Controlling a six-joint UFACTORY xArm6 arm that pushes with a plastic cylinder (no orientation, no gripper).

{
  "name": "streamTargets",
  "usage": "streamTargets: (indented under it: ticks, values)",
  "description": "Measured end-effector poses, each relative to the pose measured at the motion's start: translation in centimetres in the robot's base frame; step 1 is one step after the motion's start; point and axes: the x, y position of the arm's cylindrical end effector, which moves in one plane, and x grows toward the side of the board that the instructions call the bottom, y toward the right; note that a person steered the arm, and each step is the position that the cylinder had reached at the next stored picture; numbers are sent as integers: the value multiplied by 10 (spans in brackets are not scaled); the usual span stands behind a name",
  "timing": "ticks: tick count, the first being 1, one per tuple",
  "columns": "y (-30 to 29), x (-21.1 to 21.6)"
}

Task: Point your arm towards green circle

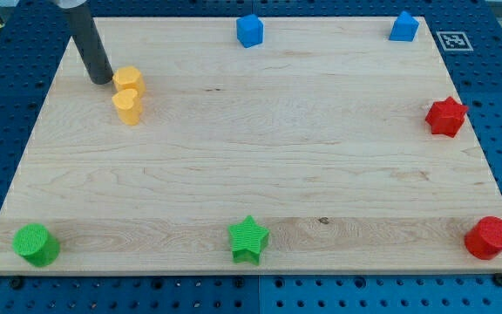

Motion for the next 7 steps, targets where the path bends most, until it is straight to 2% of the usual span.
streamTargets:
  ticks: [2,3,5,7]
  values:
    - [18,0]
    - [6,3]
    - [-60,78]
    - [-63,224]
